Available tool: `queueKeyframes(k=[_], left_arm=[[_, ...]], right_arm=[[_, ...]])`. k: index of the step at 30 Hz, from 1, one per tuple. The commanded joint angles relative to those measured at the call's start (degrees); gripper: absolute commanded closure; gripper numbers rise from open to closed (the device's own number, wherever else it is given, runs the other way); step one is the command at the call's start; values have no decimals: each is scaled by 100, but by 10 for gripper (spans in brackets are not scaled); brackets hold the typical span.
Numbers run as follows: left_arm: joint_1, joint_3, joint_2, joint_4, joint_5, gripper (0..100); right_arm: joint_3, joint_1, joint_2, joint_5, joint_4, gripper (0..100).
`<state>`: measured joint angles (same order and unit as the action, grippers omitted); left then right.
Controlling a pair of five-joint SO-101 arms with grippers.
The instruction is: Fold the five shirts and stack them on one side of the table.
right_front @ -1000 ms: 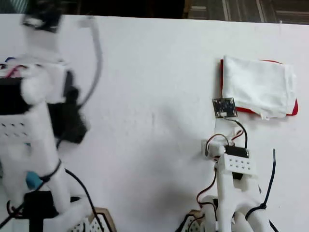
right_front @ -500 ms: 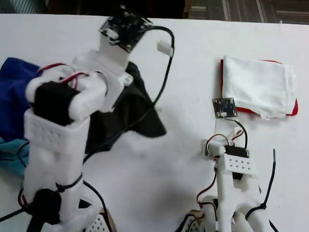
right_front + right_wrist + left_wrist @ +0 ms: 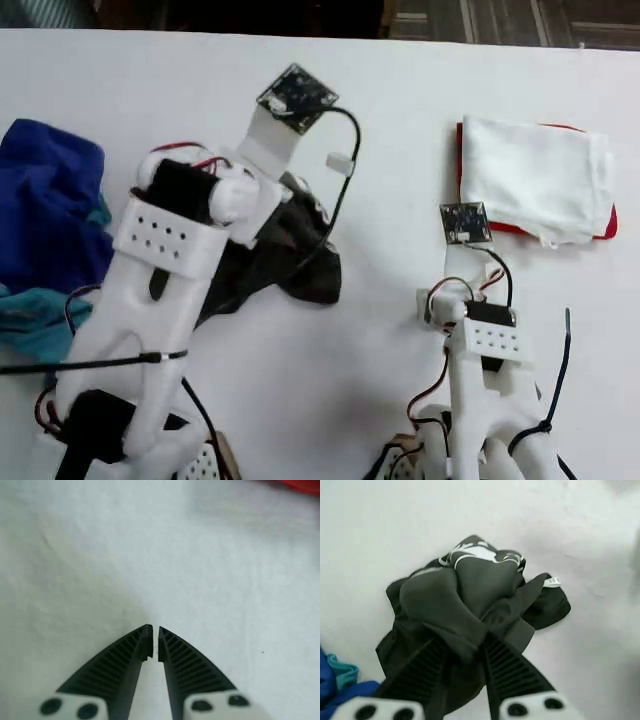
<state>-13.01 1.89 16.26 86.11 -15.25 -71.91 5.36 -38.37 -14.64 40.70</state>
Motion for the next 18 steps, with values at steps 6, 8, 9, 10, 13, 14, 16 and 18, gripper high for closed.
queueKeyframes(k=[6,8,9,10,13,14,16,18], left_arm=[[1767,1341,193,-985,-448,963],[2224,1490,193,-1477,-589,915],[2444,1543,193,-1723,-598,879],[2646,1569,193,-1943,-580,839],[3059,1534,211,-2180,-580,762],[3121,1516,229,-2189,-580,763],[3156,1393,237,-2031,-580,767],[3103,1209,237,-1626,-580,766]], right_arm=[[18,-48,-145,9,-84,971],[18,-48,-145,9,-84,971],[18,-48,-145,9,-84,971],[18,-48,-145,9,-84,971],[18,-48,-145,9,-84,971],[18,-48,-145,9,-84,971],[18,-48,-145,9,-84,971],[18,-48,-145,9,-84,971]])
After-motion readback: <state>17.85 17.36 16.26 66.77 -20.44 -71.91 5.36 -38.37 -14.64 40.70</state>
